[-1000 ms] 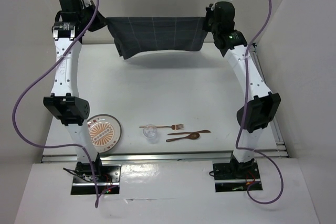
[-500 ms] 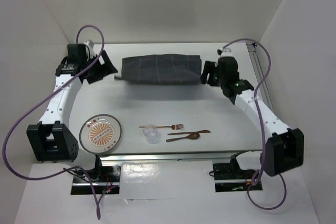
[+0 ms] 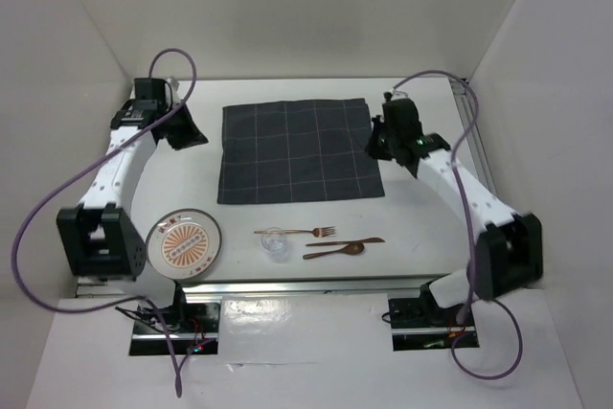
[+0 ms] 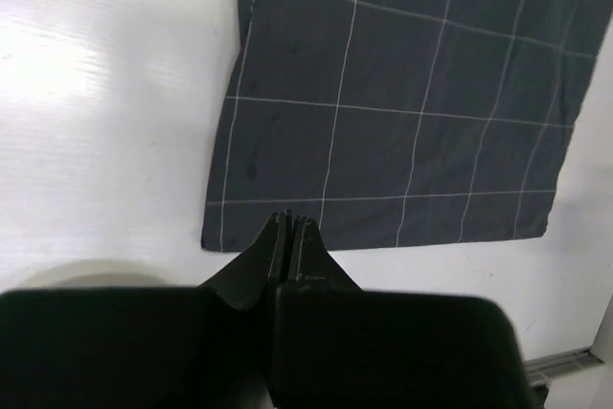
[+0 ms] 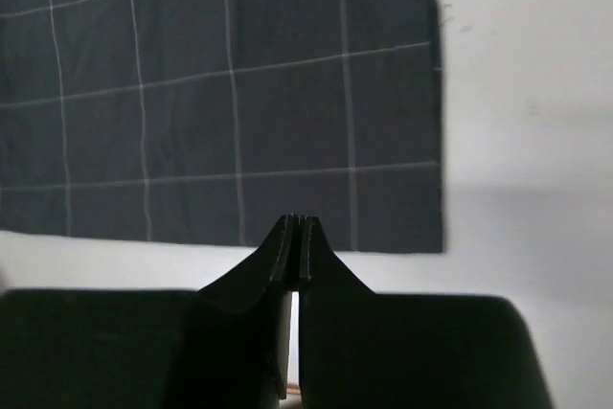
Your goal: Set the dinner table for one person
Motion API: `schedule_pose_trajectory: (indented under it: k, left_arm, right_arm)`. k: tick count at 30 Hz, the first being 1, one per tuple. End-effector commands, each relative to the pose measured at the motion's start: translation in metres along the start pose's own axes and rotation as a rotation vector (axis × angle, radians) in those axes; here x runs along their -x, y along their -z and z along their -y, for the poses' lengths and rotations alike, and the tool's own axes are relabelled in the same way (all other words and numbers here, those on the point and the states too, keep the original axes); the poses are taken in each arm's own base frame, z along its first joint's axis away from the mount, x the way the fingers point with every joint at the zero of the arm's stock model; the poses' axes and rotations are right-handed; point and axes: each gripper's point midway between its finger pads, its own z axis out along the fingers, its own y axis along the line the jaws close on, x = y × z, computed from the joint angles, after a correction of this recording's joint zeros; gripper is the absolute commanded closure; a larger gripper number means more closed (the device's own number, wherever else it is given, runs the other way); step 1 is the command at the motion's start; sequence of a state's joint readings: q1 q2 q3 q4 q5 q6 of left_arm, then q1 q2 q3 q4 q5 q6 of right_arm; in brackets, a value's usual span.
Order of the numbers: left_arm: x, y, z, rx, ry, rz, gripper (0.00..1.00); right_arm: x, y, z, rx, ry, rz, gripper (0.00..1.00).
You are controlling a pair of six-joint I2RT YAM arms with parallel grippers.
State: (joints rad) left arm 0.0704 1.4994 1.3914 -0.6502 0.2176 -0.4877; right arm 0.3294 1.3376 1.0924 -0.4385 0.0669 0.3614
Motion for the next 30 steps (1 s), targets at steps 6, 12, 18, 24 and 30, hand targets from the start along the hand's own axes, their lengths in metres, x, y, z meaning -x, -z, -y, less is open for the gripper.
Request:
schedule_pose_trajectory:
  k: [6,12,18,24,30]
  left_arm:
    - [-0.044,-0.105,-0.005,0.103,0.043,-0.207,1.00]
    - [-0.079,-0.137,-0.007,0.170,0.017,-0.305,1.00]
    - [-0.127,-0.150,-0.027,0.244,0.047,-0.426,1.00]
    - [-0.155,-0.146,-0.039,0.293,0.050,-0.473,1.00]
    - [-0.182,-0.133,-0.046,0.304,0.072,-0.523,1.00]
  right_arm:
    - [-0.025,-0.098,-0.009,-0.005,-0.081,-0.226,1.00]
    - [-0.042,-0.132,0.013,-0.027,-0.124,-0.295,1.00]
    - [-0.083,-0.136,0.030,-0.061,-0.135,-0.380,1.00]
    - [-0.124,-0.118,0.045,-0.092,-0.147,-0.447,1.00]
    - [-0.147,-0.090,0.056,-0.126,-0.165,-0.466,1.00]
